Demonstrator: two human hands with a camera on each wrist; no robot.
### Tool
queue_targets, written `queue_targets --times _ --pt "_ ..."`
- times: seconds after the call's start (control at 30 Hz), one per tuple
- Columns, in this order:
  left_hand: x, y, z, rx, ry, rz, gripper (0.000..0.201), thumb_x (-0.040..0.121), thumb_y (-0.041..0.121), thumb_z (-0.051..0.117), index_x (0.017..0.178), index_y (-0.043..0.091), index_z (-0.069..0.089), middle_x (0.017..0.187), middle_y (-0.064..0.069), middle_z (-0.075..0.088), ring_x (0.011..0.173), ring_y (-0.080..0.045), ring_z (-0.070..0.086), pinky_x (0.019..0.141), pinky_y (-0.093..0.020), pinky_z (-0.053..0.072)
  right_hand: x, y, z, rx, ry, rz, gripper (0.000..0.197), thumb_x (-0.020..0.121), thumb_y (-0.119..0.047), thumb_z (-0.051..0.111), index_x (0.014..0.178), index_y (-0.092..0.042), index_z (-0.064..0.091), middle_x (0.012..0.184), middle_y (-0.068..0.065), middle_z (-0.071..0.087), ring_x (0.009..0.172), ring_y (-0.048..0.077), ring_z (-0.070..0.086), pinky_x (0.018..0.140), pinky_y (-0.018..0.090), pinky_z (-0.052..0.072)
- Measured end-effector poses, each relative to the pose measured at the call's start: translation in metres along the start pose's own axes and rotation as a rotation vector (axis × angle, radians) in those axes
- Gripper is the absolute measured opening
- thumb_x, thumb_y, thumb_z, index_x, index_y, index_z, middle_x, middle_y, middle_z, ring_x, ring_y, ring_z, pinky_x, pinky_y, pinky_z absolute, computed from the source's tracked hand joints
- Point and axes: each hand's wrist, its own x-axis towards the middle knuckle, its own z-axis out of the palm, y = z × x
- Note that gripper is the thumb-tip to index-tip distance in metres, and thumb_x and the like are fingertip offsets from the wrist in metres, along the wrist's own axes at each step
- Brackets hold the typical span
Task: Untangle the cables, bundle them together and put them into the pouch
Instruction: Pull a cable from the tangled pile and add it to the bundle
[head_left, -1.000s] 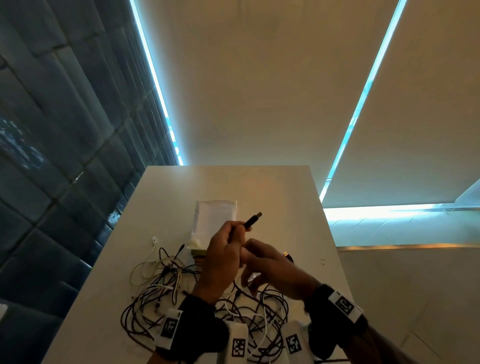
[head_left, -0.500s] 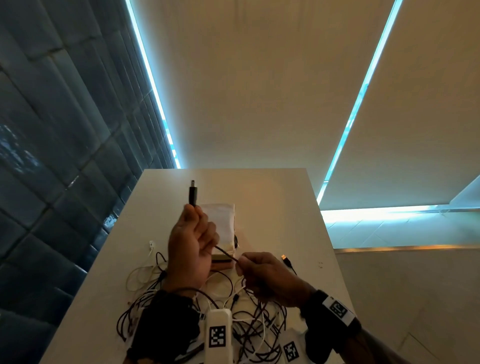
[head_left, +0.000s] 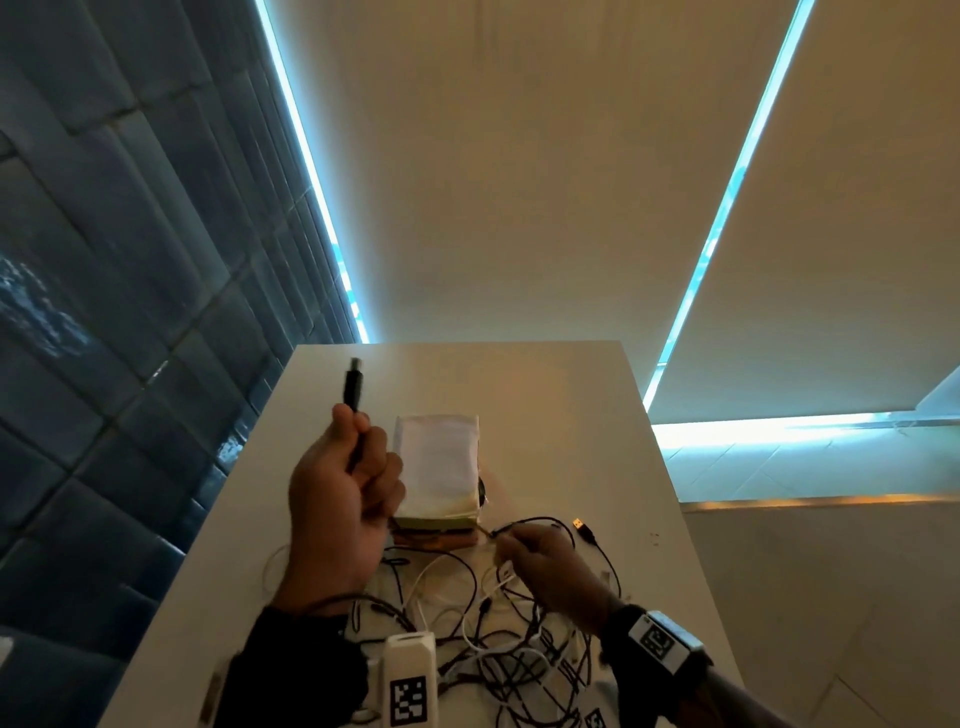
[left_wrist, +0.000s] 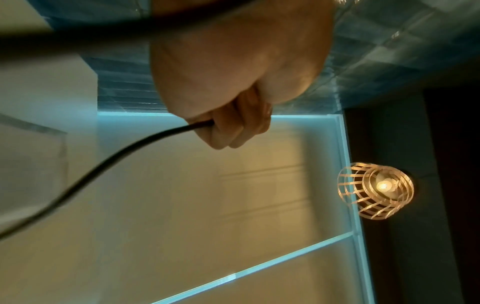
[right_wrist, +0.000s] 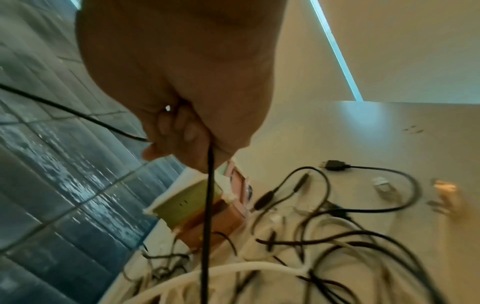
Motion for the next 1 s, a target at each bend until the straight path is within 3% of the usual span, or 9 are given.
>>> queue_targets --times 0.13,0.27,0.33,0.4,0.47,0.57,0.67,0.77,1.0 --pt "-0.005 -0.025 -0.002 0.145 0.087 -0.088 0.033 0.102 0.032 0.032 0.075 0.018 0.043 0.047 0.006 0.034 0.034 -0.006 0.02 0.036 -0.016 0.013 0.009 -0.047 -0.006 0.305 0.099 -0.051 0.021 0.096 -0.018 0.053 0.086 -0.002 0.063 0.055 -0.006 0.042 0.041 0.006 0.033 0.039 0.021 0.027" --pt "-0.013 -0.031 0.005 0.224 0.136 -0.136 0.034 0.103 0.031 0.032 0.08 0.012 0.048 0.063 -0.009 0.058 0.035 -0.012 0.042 0.033 -0.017 0.035 0.0 -0.089 -0.011 0.32 -0.01 -0.228 0.024 0.098 -0.017 0.051 0.077 -0.01 0.061 0.051 -0.012 0.041 0.041 0.005 0.032 0.04 0.019 0.027" --pt "-0.015 -0.03 0.007 0.26 0.092 -0.163 0.046 0.103 0.034 0.031 0.088 0.002 0.06 0.076 -0.016 0.062 0.051 -0.016 0.057 0.035 -0.021 0.044 -0.004 -0.098 -0.008 0.28 -0.085 -0.258 0.028 0.099 -0.016 0.05 0.072 -0.012 0.059 0.051 -0.012 0.041 0.042 0.003 0.033 0.041 0.018 0.028" --pt "-0.014 -0.028 0.008 0.27 0.03 -0.155 0.056 0.103 0.038 0.028 0.081 0.009 0.07 0.088 -0.015 0.068 0.075 -0.022 0.064 0.043 -0.025 0.051 -0.007 -0.098 -0.006 0.328 -0.168 -0.243 0.035 0.099 -0.016 0.049 0.065 -0.017 0.054 0.052 -0.01 0.039 0.042 0.005 0.031 0.041 0.017 0.027" --pt "-0.012 -0.024 0.009 0.209 -0.033 -0.14 0.051 0.102 0.037 0.028 0.075 0.014 0.064 0.083 -0.013 0.071 0.085 -0.027 0.067 0.058 -0.03 0.055 -0.007 -0.094 -0.002 0.456 -0.246 -0.161 0.038 0.098 -0.018 0.048 0.06 -0.02 0.047 0.052 -0.006 0.033 0.04 0.007 0.025 0.039 0.018 0.023" --pt "-0.011 -0.024 0.012 0.085 -0.104 -0.137 0.035 0.098 0.037 0.034 0.077 0.011 0.047 0.052 -0.003 0.043 0.053 -0.021 0.052 0.067 -0.035 0.051 -0.007 -0.085 0.004 0.635 -0.332 -0.008 0.035 0.095 -0.026 0.049 0.062 -0.019 0.04 0.051 -0.005 0.029 0.04 0.008 0.021 0.038 0.019 0.018" --pt "-0.011 -0.025 0.013 0.003 -0.127 -0.17 0.033 0.094 0.038 0.039 0.074 0.013 0.047 0.053 0.0 0.02 0.043 -0.013 0.027 0.052 -0.029 0.041 -0.007 -0.075 0.007 0.699 -0.394 0.02 0.03 0.091 -0.029 0.051 0.068 -0.014 0.04 0.054 -0.003 0.028 0.041 0.007 0.022 0.04 0.021 0.015" --pt "-0.011 -0.018 0.013 -0.11 -0.165 -0.191 0.034 0.096 0.034 0.038 0.07 0.014 0.049 0.049 0.004 0.024 0.041 -0.01 0.024 0.046 -0.025 0.034 -0.004 -0.062 0.008 0.667 -0.372 0.007 0.027 0.093 -0.026 0.054 0.074 -0.009 0.044 0.058 0.001 0.025 0.042 0.008 0.022 0.039 0.021 0.016" --pt "-0.008 0.008 0.008 -0.121 -0.283 -0.16 0.04 0.1 0.032 0.032 0.069 0.014 0.05 0.049 0.006 0.029 0.038 -0.006 0.025 0.04 -0.021 0.024 -0.009 -0.026 0.011 0.554 -0.252 0.065 0.037 0.097 -0.028 0.052 0.061 -0.026 0.057 0.055 -0.004 0.029 0.043 0.01 0.02 0.041 0.025 0.015"
